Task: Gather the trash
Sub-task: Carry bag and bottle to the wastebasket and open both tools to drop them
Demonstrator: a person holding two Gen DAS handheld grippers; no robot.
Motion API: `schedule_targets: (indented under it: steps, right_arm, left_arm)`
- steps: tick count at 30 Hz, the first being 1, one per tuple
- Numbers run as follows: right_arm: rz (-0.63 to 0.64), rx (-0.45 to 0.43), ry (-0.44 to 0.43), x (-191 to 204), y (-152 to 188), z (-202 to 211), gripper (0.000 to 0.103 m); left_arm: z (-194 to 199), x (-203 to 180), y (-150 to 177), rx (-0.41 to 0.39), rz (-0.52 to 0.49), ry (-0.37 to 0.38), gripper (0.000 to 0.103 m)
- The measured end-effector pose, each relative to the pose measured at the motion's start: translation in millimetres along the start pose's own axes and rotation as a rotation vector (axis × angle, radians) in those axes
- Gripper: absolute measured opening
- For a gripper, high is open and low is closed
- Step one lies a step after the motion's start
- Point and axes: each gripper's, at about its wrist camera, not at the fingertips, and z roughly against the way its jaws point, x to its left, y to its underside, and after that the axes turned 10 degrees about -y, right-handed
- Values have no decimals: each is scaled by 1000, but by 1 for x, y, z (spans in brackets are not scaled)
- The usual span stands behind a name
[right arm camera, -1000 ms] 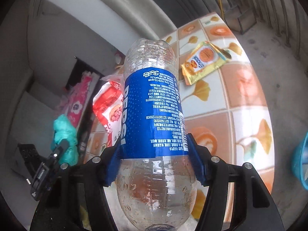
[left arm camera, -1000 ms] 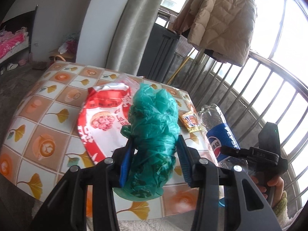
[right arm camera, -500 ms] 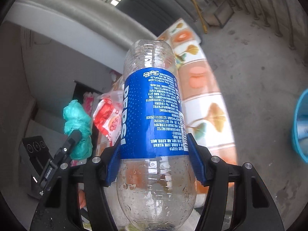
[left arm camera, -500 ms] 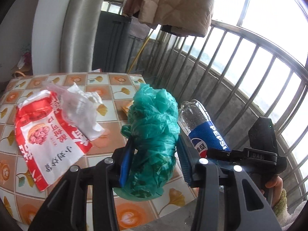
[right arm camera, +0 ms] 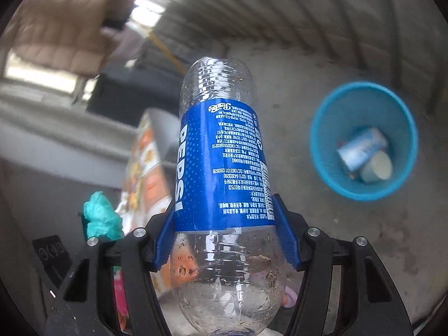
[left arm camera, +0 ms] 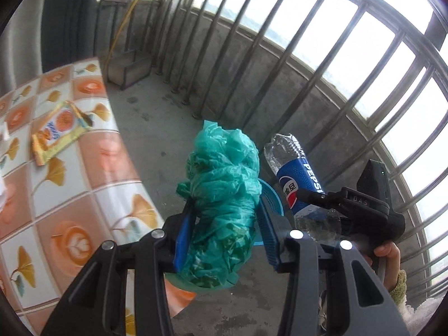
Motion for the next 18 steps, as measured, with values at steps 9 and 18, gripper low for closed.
schedule_targets:
  steps: [9,18]
  right_arm:
    - [-356,-105,13,-104,-14,9,68]
    - [-549,-246,56,-181,-11,9,80]
  left_arm:
    - [-121,-87,-30,209,-61,88,50]
    - [-172,-92,-25,311,-5,67,72]
